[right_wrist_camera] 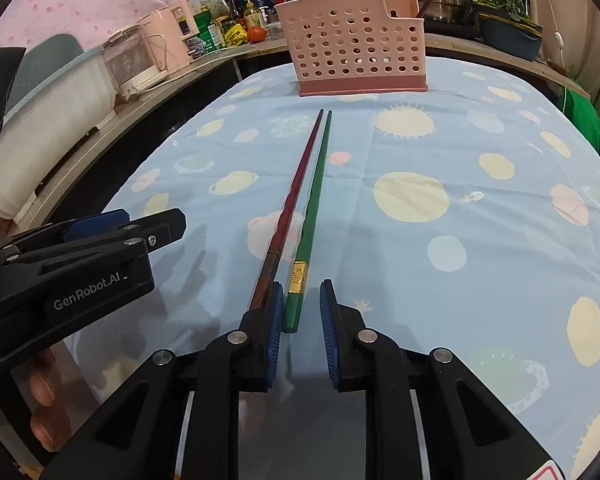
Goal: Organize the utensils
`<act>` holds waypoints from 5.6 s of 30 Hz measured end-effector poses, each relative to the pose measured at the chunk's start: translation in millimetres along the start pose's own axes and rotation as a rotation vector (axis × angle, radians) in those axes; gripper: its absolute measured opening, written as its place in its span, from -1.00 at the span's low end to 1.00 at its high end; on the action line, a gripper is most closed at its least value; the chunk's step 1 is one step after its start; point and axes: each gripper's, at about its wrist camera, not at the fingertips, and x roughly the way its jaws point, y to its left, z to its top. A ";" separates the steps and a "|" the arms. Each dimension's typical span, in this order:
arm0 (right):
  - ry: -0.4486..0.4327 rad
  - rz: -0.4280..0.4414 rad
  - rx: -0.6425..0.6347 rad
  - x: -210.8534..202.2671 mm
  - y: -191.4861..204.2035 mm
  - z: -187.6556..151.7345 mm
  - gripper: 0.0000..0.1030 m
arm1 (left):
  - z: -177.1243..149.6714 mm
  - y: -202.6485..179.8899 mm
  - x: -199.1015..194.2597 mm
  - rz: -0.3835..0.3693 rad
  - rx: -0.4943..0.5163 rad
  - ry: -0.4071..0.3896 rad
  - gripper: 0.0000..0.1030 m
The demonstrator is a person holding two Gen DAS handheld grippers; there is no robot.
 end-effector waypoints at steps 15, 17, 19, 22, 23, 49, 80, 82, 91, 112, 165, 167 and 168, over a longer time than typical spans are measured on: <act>-0.030 -0.069 0.104 -16.4 -43.6 -4.0 -0.86 | -4.6 -28.9 1.7 -0.066 0.038 0.015 0.31; -0.029 -0.072 0.122 -17.4 -49.8 -5.7 -0.86 | -5.1 -34.9 3.9 -0.082 0.043 0.024 0.31; -0.028 -0.066 0.136 -18.0 -53.5 -7.6 -0.86 | -6.3 -40.3 6.4 -0.093 0.048 0.030 0.31; -0.032 -0.069 0.132 -19.1 -52.8 -10.0 -0.86 | -8.3 -46.6 13.0 -0.108 0.052 0.049 0.31; -0.033 -0.069 0.131 -19.2 -52.6 -10.3 -0.86 | -9.2 -47.5 15.2 -0.114 0.050 0.056 0.31; -0.063 -0.049 0.122 -43.4 -48.8 -1.4 -0.86 | -5.2 -46.0 0.7 -0.155 0.044 0.074 -0.86; -0.335 0.014 0.121 -125.4 -71.2 194.5 -0.86 | 212.7 8.0 -99.2 -0.205 -0.097 -0.279 -0.87; -0.352 0.023 0.119 -127.2 -73.6 207.8 -0.86 | 230.3 8.2 -103.0 -0.207 -0.097 -0.303 -0.87; -0.475 0.056 0.110 -142.5 -77.5 286.6 -0.86 | 300.8 4.1 -125.7 -0.218 -0.100 -0.419 -0.87; -0.478 0.013 0.110 -80.4 -87.5 376.7 -0.86 | 360.6 -6.6 -60.3 -0.163 -0.076 -0.390 -0.87; -0.317 -0.093 0.014 -98.6 -56.7 248.1 -0.24 | 238.3 -15.9 -70.7 -0.027 -0.033 -0.309 0.01; -0.308 -0.093 0.017 -98.7 -56.2 240.4 -0.24 | 230.2 -16.5 -72.0 -0.022 -0.030 -0.304 0.08; -0.302 -0.099 0.018 -98.5 -56.0 236.7 -0.24 | 227.3 -16.5 -72.3 -0.022 -0.031 -0.302 0.10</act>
